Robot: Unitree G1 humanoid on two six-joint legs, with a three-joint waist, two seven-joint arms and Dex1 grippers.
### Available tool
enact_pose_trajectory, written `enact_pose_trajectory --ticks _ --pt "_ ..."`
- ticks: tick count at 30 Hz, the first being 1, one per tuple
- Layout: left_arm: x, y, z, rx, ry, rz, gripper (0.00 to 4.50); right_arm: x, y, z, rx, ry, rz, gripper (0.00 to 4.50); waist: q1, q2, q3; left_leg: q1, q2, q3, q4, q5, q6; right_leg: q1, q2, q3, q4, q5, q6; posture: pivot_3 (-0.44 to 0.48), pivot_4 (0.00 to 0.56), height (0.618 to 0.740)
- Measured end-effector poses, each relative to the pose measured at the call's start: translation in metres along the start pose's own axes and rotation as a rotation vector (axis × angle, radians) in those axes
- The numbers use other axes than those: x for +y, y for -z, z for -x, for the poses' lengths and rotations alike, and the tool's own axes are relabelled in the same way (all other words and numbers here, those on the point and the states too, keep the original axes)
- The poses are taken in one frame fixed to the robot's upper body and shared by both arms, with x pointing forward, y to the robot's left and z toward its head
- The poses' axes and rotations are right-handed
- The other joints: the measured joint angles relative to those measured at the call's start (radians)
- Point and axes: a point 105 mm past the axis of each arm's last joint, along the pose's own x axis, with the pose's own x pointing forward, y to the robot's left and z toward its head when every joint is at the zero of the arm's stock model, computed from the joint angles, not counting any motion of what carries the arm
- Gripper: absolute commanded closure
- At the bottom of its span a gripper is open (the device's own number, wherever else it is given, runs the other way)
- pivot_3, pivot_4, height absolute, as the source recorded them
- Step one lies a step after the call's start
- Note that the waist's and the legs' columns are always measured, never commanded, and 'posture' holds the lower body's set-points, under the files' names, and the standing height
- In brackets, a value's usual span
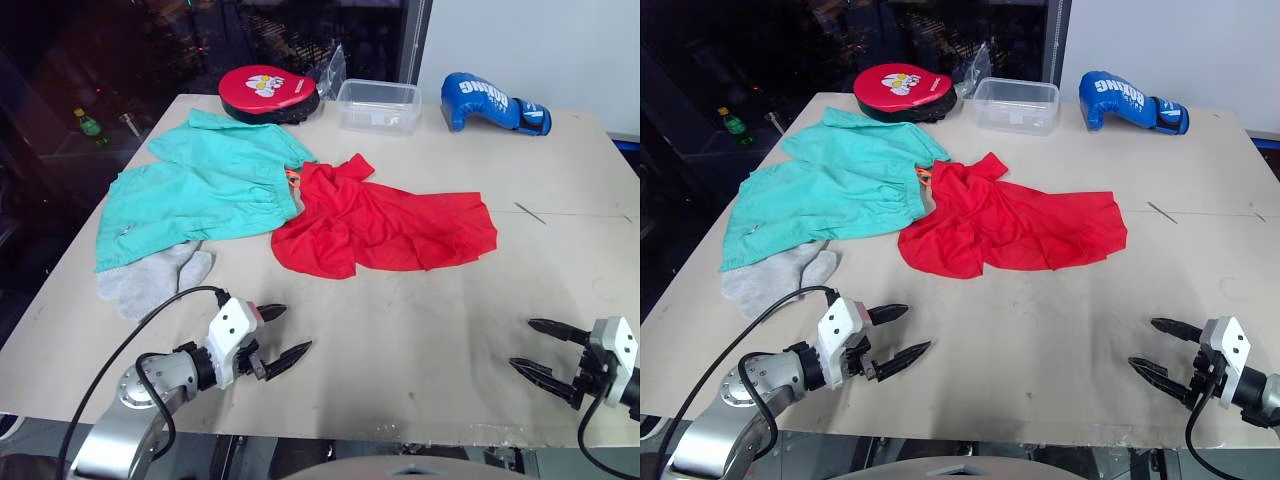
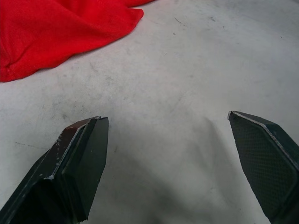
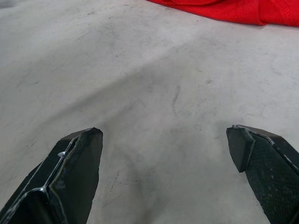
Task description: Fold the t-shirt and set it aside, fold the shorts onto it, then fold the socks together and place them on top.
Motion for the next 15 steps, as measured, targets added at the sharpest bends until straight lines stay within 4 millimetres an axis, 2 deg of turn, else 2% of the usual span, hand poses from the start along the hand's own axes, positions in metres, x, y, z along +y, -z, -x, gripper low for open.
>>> enact_pose_trajectory --ticks 15 --pt "0.0027 -0.0057 -0.0053 -0.018 0.047 -0.024 0.13 0.0032 0.0002 0.0004 0.0 -0.008 0.001 0.0 0.0 0.0 0.0 0.0 0.0 0.0 0.0 0.0 0.0 0.0 0.003 0.0 0.0 0.0 0.0 0.0 0.15 0.74"
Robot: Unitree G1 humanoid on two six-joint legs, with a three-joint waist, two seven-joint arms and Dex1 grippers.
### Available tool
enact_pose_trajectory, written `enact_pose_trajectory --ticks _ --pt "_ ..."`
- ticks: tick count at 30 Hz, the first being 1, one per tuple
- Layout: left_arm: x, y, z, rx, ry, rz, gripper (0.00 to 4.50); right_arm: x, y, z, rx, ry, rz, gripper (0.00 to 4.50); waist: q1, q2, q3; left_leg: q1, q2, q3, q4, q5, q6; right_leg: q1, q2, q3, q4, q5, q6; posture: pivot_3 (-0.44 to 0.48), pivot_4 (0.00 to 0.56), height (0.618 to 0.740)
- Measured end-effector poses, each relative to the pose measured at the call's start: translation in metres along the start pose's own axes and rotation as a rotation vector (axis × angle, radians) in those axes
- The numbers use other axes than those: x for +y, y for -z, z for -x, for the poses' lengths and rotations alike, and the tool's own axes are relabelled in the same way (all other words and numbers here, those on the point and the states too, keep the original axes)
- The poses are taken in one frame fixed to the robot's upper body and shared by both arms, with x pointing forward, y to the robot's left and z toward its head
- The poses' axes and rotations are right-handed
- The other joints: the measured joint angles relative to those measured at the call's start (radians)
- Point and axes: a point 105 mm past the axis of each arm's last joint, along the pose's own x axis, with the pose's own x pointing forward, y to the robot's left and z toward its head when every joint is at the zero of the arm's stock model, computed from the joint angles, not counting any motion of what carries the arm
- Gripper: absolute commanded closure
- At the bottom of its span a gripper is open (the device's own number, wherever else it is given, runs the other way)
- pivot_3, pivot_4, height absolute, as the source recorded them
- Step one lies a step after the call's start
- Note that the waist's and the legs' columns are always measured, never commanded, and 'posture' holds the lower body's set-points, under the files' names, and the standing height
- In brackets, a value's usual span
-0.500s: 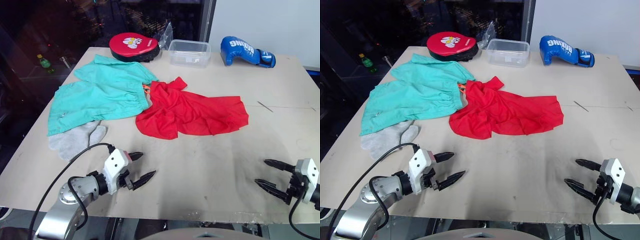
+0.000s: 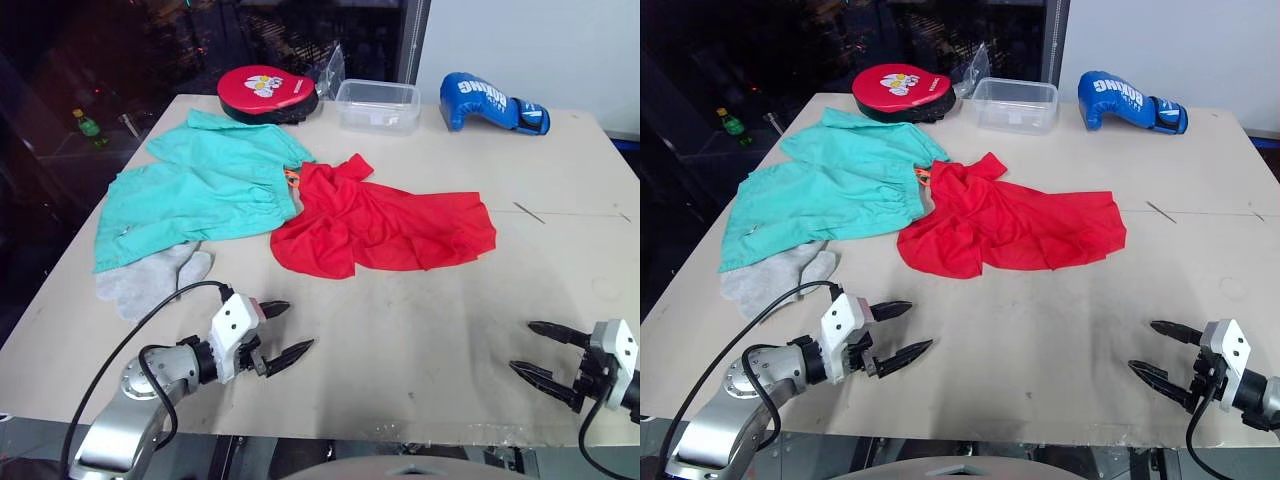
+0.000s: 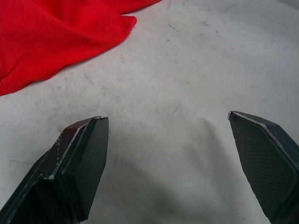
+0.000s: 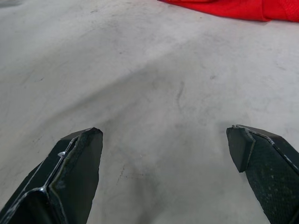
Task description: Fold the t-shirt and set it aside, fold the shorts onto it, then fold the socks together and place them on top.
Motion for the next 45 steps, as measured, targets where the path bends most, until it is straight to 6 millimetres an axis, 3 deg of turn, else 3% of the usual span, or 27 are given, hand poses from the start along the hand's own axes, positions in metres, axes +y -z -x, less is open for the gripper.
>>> enact_pose_trajectory --ticks 7,14,21,25,29,34,35,45 --pt "0.002 -0.018 -0.02 -0.051 0.03 -0.031 0.13 0.007 -0.014 -0.007 -0.047 -0.013 0.02 0.0 0.001 0.0 0.0 0.0 0.0 0.0 0.001 0.0 0.0 0.0 0.001 0.0 0.001 0.0 0.0 0.0 0.15 0.74" --pt "0.016 -0.05 -0.065 -0.105 -0.013 -0.149 0.13 0.019 -0.047 -0.025 -0.151 -0.062 0.039 0.0 0.001 -0.001 -0.001 0.0 -0.003 0.0 0.002 0.0 0.0 0.001 0.003 0.001 0.002 0.0 0.001 0.0 0.15 0.74" --pt "0.029 -0.033 -0.101 -0.008 -0.07 -0.216 0.13 0.029 -0.083 -0.039 -0.248 -0.082 0.061 0.0 0.002 -0.001 0.0 0.0 -0.004 -0.001 0.002 0.0 0.0 0.001 0.005 0.001 0.002 0.0 0.001 0.0 0.15 0.74" --pt "0.033 -0.035 -0.111 -0.014 -0.085 -0.228 0.13 0.035 -0.096 -0.041 -0.277 -0.092 0.067 0.0 0.003 -0.002 -0.001 -0.001 -0.004 -0.002 0.002 0.0 0.0 0.001 0.005 0.002 0.002 0.0 0.001 0.0 0.15 0.74" --pt "0.028 -0.033 -0.116 -0.022 -0.055 -0.231 1.58 0.038 -0.097 -0.042 -0.273 -0.093 0.052 0.0 0.004 -0.002 -0.001 0.0 -0.004 -0.002 0.003 0.0 0.0 0.002 0.004 0.002 0.003 0.0 0.001 0.0 0.15 0.74" --pt "0.028 -0.03 -0.119 -0.017 -0.037 -0.238 4.18 0.04 -0.097 -0.042 -0.269 -0.092 0.049 0.0 0.001 -0.002 -0.001 0.0 -0.001 -0.003 0.013 0.0 0.001 0.002 0.004 0.002 0.012 0.0 0.001 0.0 0.15 0.74" --pt "0.031 -0.03 -0.117 -0.013 -0.047 -0.239 4.47 0.04 -0.097 -0.042 -0.27 -0.092 0.051 0.0 0.001 -0.002 -0.001 0.0 -0.001 -0.003 0.013 0.0 0.001 0.002 0.004 0.002 0.013 0.0 0.001 0.0 0.15 0.74" --pt "0.048 -0.026 -0.098 -0.015 -0.093 -0.158 4.47 0.041 -0.099 -0.059 -0.263 -0.109 0.063 0.0 -0.006 -0.002 -0.001 0.001 0.001 -0.003 0.013 0.0 0.0 0.0 0.006 0.002 0.014 0.0 0.0 0.0 0.15 0.74"
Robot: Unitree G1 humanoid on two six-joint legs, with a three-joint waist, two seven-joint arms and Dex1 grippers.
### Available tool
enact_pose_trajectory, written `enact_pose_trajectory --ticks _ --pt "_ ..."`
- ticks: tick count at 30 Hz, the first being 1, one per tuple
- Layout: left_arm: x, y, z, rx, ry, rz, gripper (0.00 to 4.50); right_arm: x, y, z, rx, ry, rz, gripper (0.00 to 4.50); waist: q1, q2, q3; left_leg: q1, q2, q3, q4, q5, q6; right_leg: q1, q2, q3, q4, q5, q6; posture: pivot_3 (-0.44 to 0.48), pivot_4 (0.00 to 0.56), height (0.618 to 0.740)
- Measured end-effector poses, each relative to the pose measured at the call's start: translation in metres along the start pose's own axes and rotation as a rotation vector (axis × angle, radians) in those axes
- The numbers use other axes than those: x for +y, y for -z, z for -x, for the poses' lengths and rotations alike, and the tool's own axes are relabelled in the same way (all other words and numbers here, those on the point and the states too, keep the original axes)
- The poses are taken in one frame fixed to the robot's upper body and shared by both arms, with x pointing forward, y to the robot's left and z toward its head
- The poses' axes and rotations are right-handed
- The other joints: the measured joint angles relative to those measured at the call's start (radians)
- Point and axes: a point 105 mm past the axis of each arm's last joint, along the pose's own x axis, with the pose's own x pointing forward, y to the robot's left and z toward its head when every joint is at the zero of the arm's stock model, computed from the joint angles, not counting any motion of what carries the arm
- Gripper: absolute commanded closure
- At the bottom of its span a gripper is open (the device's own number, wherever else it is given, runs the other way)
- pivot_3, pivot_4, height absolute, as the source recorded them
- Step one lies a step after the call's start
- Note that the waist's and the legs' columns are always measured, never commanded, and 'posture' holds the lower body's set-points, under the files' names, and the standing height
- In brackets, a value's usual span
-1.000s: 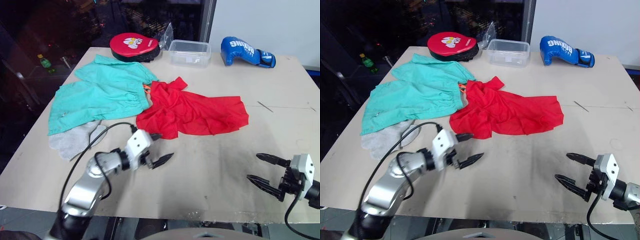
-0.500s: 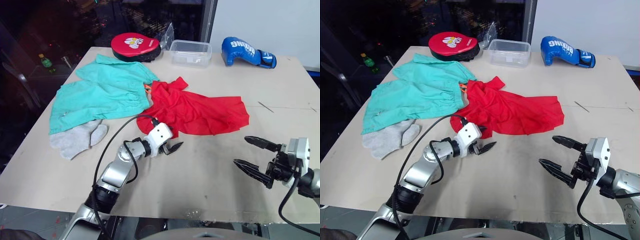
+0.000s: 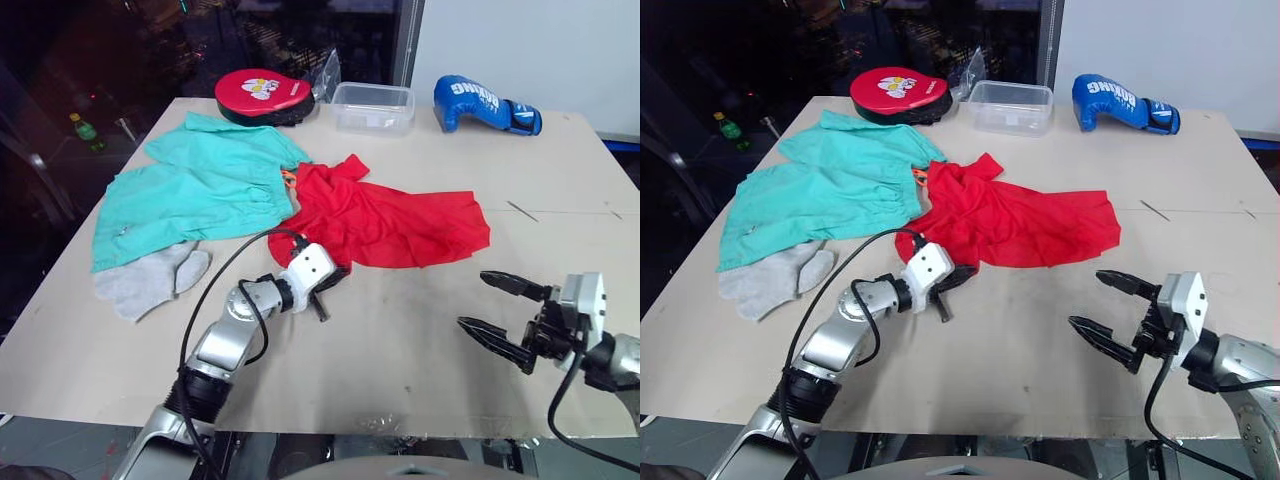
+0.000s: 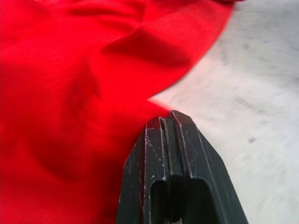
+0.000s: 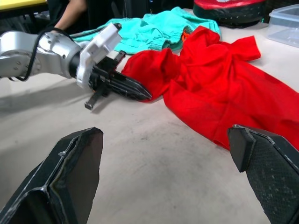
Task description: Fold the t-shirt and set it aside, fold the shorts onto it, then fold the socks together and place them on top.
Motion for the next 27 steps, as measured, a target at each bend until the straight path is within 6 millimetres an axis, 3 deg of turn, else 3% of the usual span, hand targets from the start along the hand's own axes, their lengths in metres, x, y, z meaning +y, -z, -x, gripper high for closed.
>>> enact_pose_trajectory --ticks 4,10,15,24,27 --pt "0.0 -0.011 0.017 -0.075 0.025 0.138 4.47 -0.01 0.005 -0.016 0.013 0.018 0.004 0.0 0.0 -0.004 0.003 -0.001 0.0 0.0 0.0 0.0 0.0 -0.001 -0.001 0.0 0.0 0.0 0.0 0.0 0.15 0.74" --pt "0.01 -0.031 0.039 -0.139 0.037 0.164 4.47 -0.03 0.021 -0.036 0.107 0.09 0.061 0.0 0.006 -0.004 0.004 -0.002 -0.001 0.001 0.0 0.0 0.0 -0.001 -0.002 -0.001 0.0 0.0 0.0 0.0 0.15 0.74" --pt "0.016 -0.042 0.055 -0.19 0.067 0.223 4.47 -0.054 0.038 -0.054 0.231 0.148 0.211 0.0 0.003 -0.005 0.005 -0.002 -0.001 0.001 0.0 0.0 0.0 -0.001 -0.001 -0.001 0.0 0.0 0.0 0.0 0.15 0.74" --pt "0.025 -0.051 0.073 -0.217 0.097 0.277 4.47 -0.054 0.047 -0.085 0.229 0.124 0.25 0.0 0.005 -0.005 0.006 -0.002 -0.001 0.002 0.0 0.0 -0.001 -0.001 0.0 0.0 0.0 0.0 0.0 0.0 0.15 0.74" --pt "0.025 -0.051 0.073 -0.217 0.096 0.272 4.5 -0.056 0.052 -0.086 0.251 0.127 0.252 0.76 0.004 -0.005 0.006 -0.002 -0.001 0.002 0.0 0.0 -0.001 -0.001 0.0 0.0 0.0 0.0 0.0 0.0 0.15 0.74"
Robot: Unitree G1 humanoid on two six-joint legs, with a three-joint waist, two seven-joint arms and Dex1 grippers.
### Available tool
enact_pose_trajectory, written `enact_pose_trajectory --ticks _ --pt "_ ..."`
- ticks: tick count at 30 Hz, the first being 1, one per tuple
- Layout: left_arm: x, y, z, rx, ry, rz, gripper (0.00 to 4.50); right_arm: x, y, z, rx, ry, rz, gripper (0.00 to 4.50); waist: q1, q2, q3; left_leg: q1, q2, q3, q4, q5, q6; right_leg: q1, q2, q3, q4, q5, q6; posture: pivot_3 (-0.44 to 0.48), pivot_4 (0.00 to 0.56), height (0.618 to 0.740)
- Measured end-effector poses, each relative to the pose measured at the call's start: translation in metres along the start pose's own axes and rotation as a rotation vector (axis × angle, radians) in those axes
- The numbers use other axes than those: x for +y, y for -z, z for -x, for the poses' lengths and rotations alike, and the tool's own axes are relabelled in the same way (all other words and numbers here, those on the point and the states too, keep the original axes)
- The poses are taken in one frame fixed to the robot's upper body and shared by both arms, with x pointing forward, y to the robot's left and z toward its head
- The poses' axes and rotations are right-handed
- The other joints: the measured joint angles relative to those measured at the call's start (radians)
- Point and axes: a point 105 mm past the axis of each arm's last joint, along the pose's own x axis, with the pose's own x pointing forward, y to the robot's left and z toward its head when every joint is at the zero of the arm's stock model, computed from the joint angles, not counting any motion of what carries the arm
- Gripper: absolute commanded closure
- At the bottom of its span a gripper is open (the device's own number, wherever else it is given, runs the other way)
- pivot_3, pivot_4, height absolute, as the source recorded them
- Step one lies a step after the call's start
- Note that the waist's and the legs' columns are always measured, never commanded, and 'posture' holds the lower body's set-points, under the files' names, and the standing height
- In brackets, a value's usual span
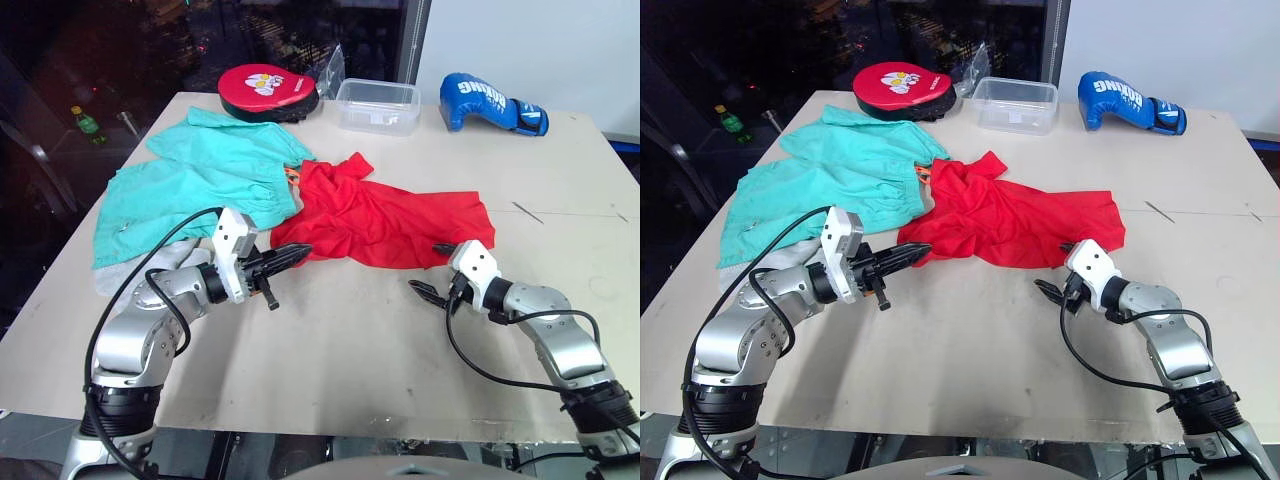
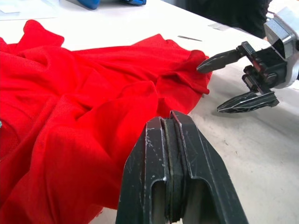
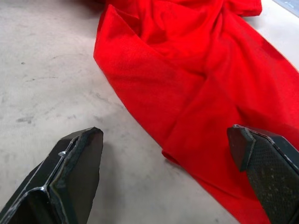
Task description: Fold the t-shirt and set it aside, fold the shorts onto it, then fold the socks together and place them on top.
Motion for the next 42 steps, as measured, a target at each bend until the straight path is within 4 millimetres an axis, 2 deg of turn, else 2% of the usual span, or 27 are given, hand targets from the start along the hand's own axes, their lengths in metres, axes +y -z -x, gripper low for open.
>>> enact_pose_trajectory --ticks 1,2,4,6,8,9,15,20,23,26,32,37,39,42 --pt "0.0 0.0 0.0 -0.001 -0.001 -0.003 4.5 -0.002 0.004 0.0 0.022 0.005 0.006 1.24 0.0 0.0 0.0 0.0 0.0 0.0 0.0 0.0 0.0 0.0 0.0 0.0 0.0 0.0 0.0 0.0 0.15 0.74" --pt "0.0 0.0 0.0 0.0 -0.002 -0.005 4.5 -0.003 0.007 0.001 0.033 0.008 0.006 1.91 0.0 0.0 0.0 0.0 0.0 0.0 0.0 0.0 0.0 0.0 0.0 0.0 0.0 0.0 0.0 0.0 0.15 0.74" --pt "0.0 0.0 0.0 0.001 -0.002 -0.006 4.5 -0.003 0.008 0.0 0.037 0.01 0.003 2.74 -0.001 0.0 0.0 0.0 0.0 0.0 0.0 0.0 0.0 0.0 0.0 0.0 0.0 0.0 0.0 0.0 0.15 0.74" --pt "0.001 0.0 0.0 0.002 -0.004 -0.007 4.5 -0.004 0.009 0.0 0.039 0.017 0.005 3.38 -0.001 0.0 0.0 0.0 0.0 0.0 0.0 0.0 0.0 0.0 0.0 0.0 0.0 0.0 0.0 0.0 0.15 0.74" --pt "0.001 0.0 0.0 0.005 -0.005 -0.008 4.5 -0.008 0.01 -0.001 0.047 0.027 0.012 4.31 -0.002 0.0 0.0 0.0 0.0 0.0 0.0 0.0 0.0 0.0 0.0 0.0 0.0 0.0 0.0 0.0 0.15 0.74" --pt "0.001 0.001 0.0 0.008 -0.006 -0.009 4.5 -0.009 0.009 -0.002 0.046 0.029 0.017 4.42 -0.003 0.0 0.0 0.0 0.0 0.0 0.0 0.0 0.0 0.0 0.0 0.0 0.0 0.0 0.0 0.0 0.15 0.74" --pt "0.001 0.003 0.001 0.016 -0.014 -0.021 4.5 -0.01 0.006 -0.006 0.035 0.039 0.018 4.42 -0.006 0.0 0.0 0.0 0.0 0.0 0.0 0.0 0.0 0.0 0.0 0.0 0.0 0.0 0.0 0.0 0.15 0.74" --pt "0.0 0.008 0.003 0.03 -0.019 -0.014 4.5 -0.007 -0.004 0.006 -0.027 0.032 -0.068 4.42 -0.006 0.001 0.001 0.0 0.001 0.0 0.0 0.0 0.0 0.0 0.0 0.0 0.0 0.0 0.0 0.0 0.15 0.74" --pt "0.001 0.004 0.009 0.017 -0.006 0.001 4.5 -0.014 -0.027 0.026 -0.105 0.027 -0.168 4.42 -0.006 0.001 0.002 0.0 0.001 0.0 0.0 0.0 0.0 0.0 -0.001 0.0 0.0 0.0 0.0 0.0 0.15 0.74" --pt "-0.004 -0.01 0.021 0.004 0.032 0.097 4.5 -0.015 -0.041 0.056 -0.108 -0.037 -0.257 4.42 -0.004 0.0 0.002 0.0 0.001 -0.001 -0.001 0.0 0.0 0.0 -0.002 -0.002 0.0 0.0 0.0 0.0 0.15 0.74" --pt "-0.043 -0.028 0.054 0.122 0.27 0.276 4.5 -0.006 -0.045 0.105 -0.007 -0.189 -0.407 4.42 -0.005 0.0 0.005 0.0 0.001 -0.001 -0.003 0.0 0.0 0.0 -0.003 -0.002 -0.002 0.0 0.0 0.0 0.15 0.74" --pt "-0.06 -0.039 0.074 0.195 0.406 0.356 4.5 0.02 -0.047 0.149 0.147 -0.41 -0.55 4.42 0.001 0.0 0.008 0.0 0.001 -0.002 -0.004 0.0 0.0 0.0 -0.003 -0.002 -0.004 0.0 0.0 0.0 0.15 0.74" --pt "-0.073 -0.056 0.087 0.193 0.523 0.403 4.5 0.027 -0.056 0.17 0.187 -0.505 -0.615 4.42 0.002 0.0 0.009 0.0 0.001 -0.003 -0.005 -0.001 0.0 0.0 -0.004 -0.004 -0.007 0.0 0.0 0.0 0.15 0.74" --pt "-0.082 -0.079 0.098 0.167 0.62 0.436 4.5 0.03 -0.079 0.189 0.158 -0.589 -0.664 4.42 0.003 0.001 0.01 0.0 0.001 -0.003 -0.006 -0.001 0.0 0.0 -0.004 -0.004 -0.009 0.0 0.0 0.0 0.15 0.74"
